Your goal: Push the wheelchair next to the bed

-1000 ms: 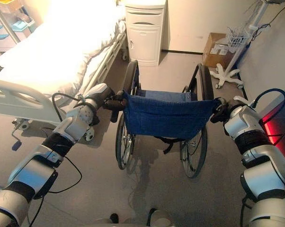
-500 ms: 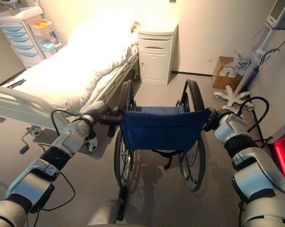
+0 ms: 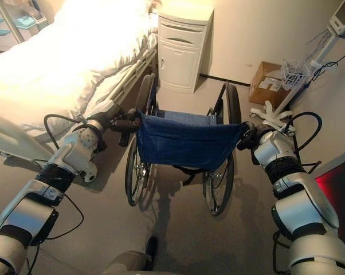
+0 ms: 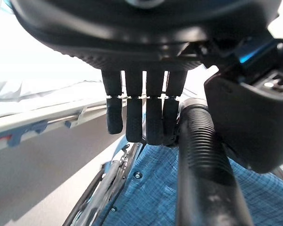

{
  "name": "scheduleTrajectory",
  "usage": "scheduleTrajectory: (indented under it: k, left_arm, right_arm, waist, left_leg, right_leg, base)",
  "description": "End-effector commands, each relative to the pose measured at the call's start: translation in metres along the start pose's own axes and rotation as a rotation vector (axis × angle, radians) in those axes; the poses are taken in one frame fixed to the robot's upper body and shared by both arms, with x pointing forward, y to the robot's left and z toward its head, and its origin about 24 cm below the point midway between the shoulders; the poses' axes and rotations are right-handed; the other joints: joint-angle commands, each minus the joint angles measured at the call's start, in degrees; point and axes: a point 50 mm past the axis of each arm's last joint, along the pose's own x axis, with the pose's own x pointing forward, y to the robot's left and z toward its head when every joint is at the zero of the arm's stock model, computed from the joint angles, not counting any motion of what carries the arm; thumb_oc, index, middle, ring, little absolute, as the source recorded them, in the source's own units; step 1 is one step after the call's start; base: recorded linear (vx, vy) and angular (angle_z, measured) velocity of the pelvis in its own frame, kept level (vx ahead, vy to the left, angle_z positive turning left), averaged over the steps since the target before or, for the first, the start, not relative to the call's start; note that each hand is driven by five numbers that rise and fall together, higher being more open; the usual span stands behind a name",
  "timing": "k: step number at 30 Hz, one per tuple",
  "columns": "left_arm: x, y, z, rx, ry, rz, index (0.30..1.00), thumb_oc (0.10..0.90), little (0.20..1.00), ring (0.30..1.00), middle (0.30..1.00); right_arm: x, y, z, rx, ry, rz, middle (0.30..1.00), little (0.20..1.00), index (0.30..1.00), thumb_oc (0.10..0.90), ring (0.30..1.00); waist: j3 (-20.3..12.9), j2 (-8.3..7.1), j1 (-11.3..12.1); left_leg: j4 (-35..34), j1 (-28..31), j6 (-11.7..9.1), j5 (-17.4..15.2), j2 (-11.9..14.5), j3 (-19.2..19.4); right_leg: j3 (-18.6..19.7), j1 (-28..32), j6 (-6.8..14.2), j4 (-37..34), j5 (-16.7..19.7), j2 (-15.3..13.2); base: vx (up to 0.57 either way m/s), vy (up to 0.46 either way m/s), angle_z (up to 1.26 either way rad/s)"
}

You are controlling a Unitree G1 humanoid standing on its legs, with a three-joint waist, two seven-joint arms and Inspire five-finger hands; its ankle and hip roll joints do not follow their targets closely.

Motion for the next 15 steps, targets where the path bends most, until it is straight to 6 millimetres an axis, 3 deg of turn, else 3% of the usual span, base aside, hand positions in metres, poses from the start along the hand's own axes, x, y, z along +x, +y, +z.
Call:
scheduleTrajectory:
  k: [1,5,8,11,12,15]
  left_arm:
    - [-0.030,-0.102,-0.089,0.164,0.349,-0.318,0.300,0.400,0.300,0.300,0.300]
    - [-0.029,-0.104,-0.086,0.144,0.346,-0.291,0.300,0.400,0.300,0.300,0.300]
    - [-0.028,-0.102,-0.084,0.135,0.341,-0.268,0.300,0.400,0.300,0.300,0.300]
    - [-0.029,-0.102,-0.083,0.092,0.343,-0.227,0.300,0.400,0.300,0.300,0.300]
    - [-0.029,-0.098,-0.084,0.051,0.336,-0.192,0.300,0.400,0.300,0.300,0.300]
    - [-0.029,-0.088,-0.084,0.015,0.306,-0.141,0.300,0.400,0.300,0.300,0.300]
  right_arm:
    - [-0.028,0.086,0.092,-0.115,-0.568,0.263,0.300,0.300,0.300,0.400,0.300]
    - [-0.028,0.088,0.092,-0.101,-0.564,0.270,0.300,0.300,0.300,0.400,0.300]
    - [-0.030,0.091,0.096,-0.092,-0.567,0.280,0.300,0.300,0.300,0.400,0.300]
    - [-0.034,0.085,0.100,-0.101,-0.582,0.270,0.300,0.300,0.300,0.400,0.300]
    - [-0.036,0.080,0.100,-0.113,-0.584,0.257,0.300,0.300,0.300,0.400,0.300]
    - [-0.038,0.073,0.097,-0.111,-0.559,0.244,0.300,0.300,0.300,0.400,0.300]
  waist:
    - [3.16,-1.40,5.65]
    - [3.24,-1.34,5.49]
    - [3.30,-1.77,4.94]
    - [4.42,-0.07,1.49]
    - [5.51,0.41,-0.37]
    - [6.85,0.35,-2.77]
  left_leg:
    - [-0.49,-2.45,-4.64,-0.23,1.44,-0.23]
    - [-0.90,-1.88,-4.03,-0.67,1.00,-1.11]
    - [-1.39,-0.66,-4.36,-0.73,0.28,-2.75]
    - [-2.54,3.79,-5.17,-1.71,1.13,-5.42]
    - [-2.51,6.10,-5.02,-3.48,0.78,-6.32]
    - [-2.00,9.86,-4.69,-7.07,-0.13,-6.64]
  right_leg:
    - [6.33,1.17,7.78,1.12,20.24,-12.32]
    - [7.41,0.59,7.32,2.81,19.97,-11.08]
    - [8.32,-0.43,7.15,-1.51,19.61,-10.37]
    - [9.91,-10.75,6.32,-6.38,18.71,-9.25]
    - [10.06,-16.32,6.15,-7.88,20.77,-9.35]
    - [9.85,-21.97,6.80,-12.28,25.32,-10.38]
  base:
    - [0.15,0.117,0.06]
    - [0.17,0.099,0.07]
    - [0.18,-0.012,-0.44]
    - [0.19,-0.026,-0.23]
    - [0.23,-0.052,0.33]
    - [0.33,-0.112,0.54]
